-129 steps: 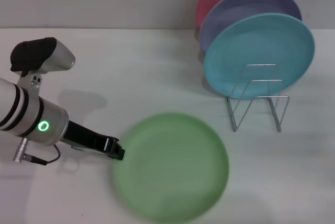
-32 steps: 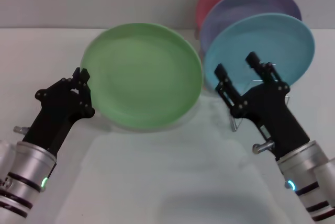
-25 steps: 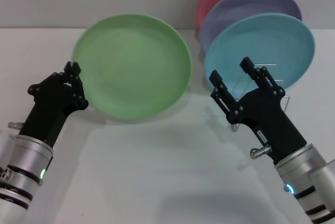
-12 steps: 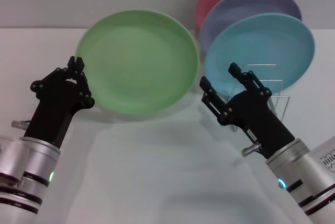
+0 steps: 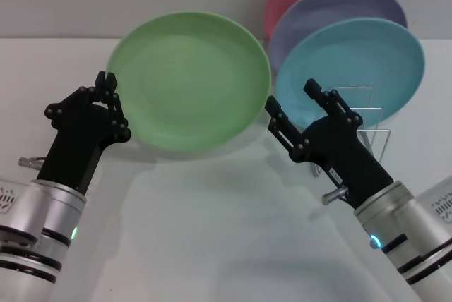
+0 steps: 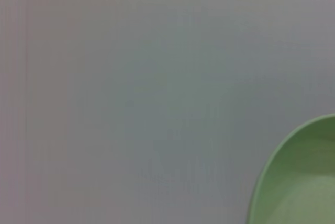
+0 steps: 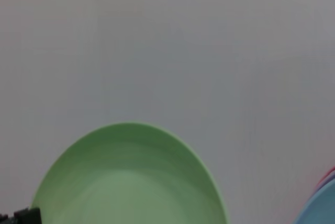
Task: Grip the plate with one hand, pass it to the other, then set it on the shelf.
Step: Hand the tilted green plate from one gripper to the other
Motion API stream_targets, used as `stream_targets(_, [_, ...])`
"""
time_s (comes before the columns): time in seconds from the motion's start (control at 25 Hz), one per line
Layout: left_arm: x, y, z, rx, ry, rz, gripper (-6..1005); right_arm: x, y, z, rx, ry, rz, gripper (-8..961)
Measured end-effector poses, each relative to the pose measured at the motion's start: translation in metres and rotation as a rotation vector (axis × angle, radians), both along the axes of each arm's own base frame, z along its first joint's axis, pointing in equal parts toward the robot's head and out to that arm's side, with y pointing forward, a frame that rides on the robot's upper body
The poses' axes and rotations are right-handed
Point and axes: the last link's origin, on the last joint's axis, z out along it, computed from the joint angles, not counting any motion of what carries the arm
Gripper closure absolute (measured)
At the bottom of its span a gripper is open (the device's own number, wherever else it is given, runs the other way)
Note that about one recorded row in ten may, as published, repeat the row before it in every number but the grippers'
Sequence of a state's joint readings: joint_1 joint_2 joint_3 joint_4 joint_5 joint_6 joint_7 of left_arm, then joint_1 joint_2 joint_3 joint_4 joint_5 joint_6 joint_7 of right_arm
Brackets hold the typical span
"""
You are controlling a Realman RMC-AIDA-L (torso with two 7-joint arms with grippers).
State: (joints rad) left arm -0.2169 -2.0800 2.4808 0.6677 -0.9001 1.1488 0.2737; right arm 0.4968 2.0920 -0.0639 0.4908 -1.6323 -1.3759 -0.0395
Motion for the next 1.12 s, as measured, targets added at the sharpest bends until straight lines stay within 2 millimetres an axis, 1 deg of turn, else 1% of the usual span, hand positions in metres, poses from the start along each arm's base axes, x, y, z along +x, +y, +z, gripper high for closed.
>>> stream_targets(0.28, [-0.002,-0.005,0.005,0.033,0.008,-0.023,960,-0.003,0.006,0.001,-0.012,0.045,-0.015,241])
stream_targets(0.52, [-0.002,-0.01,0.003,0.034,0.024,-0.048,959,-0.003,0.007,-0.001,-0.026,0.041,-0.017,242])
stream_targets(0.84, [0.003,-0.009,0.001,0.066,0.046,0.03,958,-0.006,0.012,-0.005,-0.053,0.02,-0.017,241])
stream_targets(1.12, [0.006,-0.012,-0.003,0.086,0.058,0.1,957,-0.007,0.02,-0.008,-0.078,-0.019,-0.012,241])
